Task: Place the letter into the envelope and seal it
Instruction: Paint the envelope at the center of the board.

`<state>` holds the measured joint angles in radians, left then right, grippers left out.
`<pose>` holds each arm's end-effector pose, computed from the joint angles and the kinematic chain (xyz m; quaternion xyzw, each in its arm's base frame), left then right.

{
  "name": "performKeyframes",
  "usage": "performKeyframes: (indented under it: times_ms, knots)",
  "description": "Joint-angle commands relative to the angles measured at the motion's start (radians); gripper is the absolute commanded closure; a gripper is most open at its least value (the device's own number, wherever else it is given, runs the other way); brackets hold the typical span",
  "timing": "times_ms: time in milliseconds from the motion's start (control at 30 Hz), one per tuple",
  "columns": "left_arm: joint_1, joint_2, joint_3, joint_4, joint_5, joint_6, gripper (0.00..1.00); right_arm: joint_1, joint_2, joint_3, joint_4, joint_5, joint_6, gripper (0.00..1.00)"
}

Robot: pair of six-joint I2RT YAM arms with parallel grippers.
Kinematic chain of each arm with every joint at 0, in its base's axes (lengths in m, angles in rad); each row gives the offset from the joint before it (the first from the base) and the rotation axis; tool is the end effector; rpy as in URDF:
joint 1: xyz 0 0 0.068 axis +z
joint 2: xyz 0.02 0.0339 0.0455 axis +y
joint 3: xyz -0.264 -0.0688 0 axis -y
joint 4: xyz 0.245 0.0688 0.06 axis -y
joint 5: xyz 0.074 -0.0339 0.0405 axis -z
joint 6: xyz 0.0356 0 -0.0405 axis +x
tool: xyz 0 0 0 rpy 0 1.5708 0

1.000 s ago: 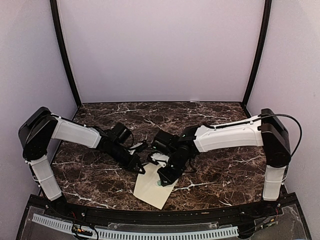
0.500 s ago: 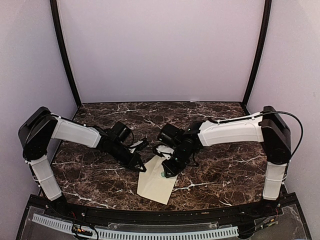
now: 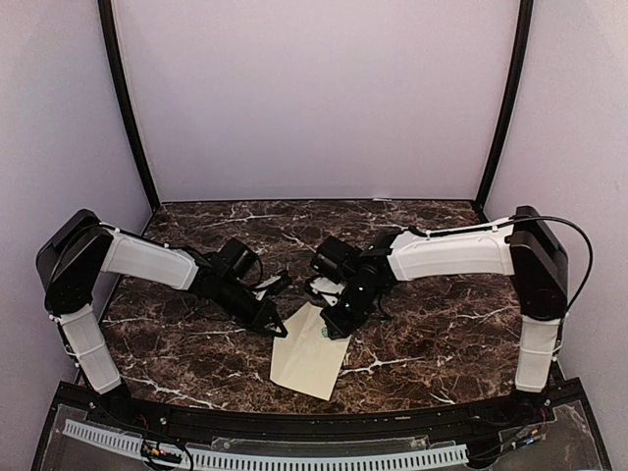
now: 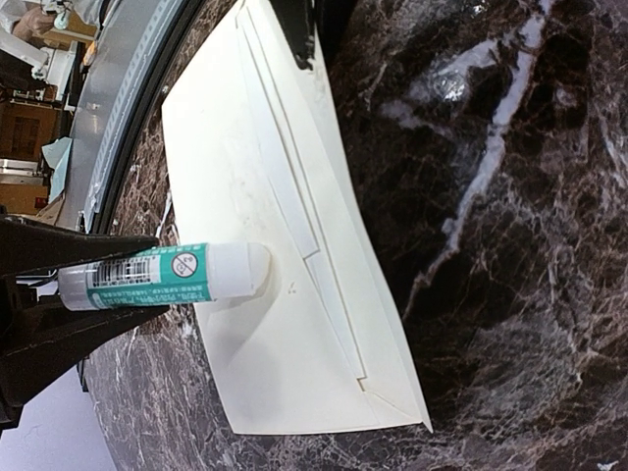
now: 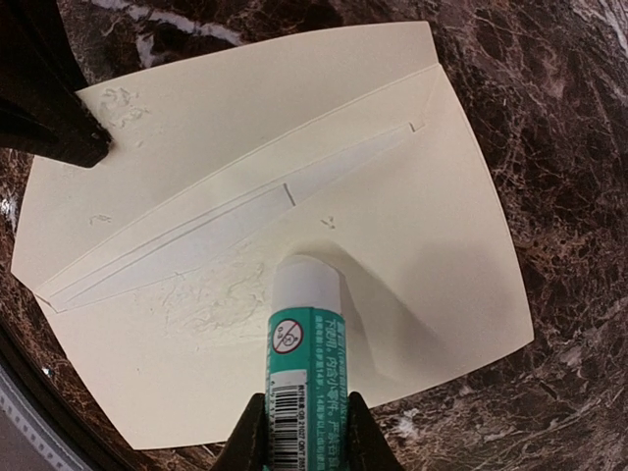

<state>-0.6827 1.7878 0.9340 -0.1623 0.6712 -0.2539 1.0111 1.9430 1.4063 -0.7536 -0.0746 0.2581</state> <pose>0.2473 -0.2296 0.1395 0.2813 0.8682 -0.3993 0.0877 0.2035 0.3298 0.1805 -0.3687 0.9183 0.1126 0.0906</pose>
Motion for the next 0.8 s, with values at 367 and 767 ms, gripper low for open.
performKeyframes:
  times_ms: [367,767]
  knots:
    - [0.002,-0.007,0.006,-0.043,-0.007,0.008,1.00,0.113,0.059,0.009,-0.182,-0.018,0.003,0.99]
    - [0.003,-0.007,0.006,-0.044,-0.009,0.007,1.00,0.156,0.069,0.047,-0.163,-0.101,0.021,0.99]
